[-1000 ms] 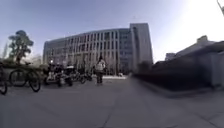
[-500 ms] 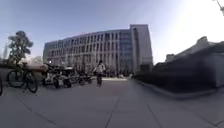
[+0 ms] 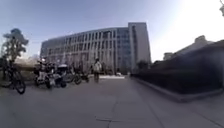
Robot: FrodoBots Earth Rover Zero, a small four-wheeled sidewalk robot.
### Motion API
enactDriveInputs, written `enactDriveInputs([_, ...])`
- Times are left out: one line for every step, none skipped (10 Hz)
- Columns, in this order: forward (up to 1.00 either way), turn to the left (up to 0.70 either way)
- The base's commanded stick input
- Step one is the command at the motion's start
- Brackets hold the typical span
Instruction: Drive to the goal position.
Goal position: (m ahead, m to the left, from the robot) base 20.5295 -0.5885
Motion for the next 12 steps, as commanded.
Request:
enactDriveInputs([1.0,0.04])
enactDriveInputs([1.0,0.04])
enactDriveInputs([1.0,0.04])
enactDriveInputs([1.0,0.04])
enactDriveInputs([1.0,0.04])
enactDriveInputs([1.0,0.04])
enactDriveInputs([1.0,0.04])
enactDriveInputs([1.0,0.04])
enactDriveInputs([1.0,0.04])
enactDriveInputs([1.0,0.04])
enactDriveInputs([1.0,0.04])
enactDriveInputs([1.0,0.04])
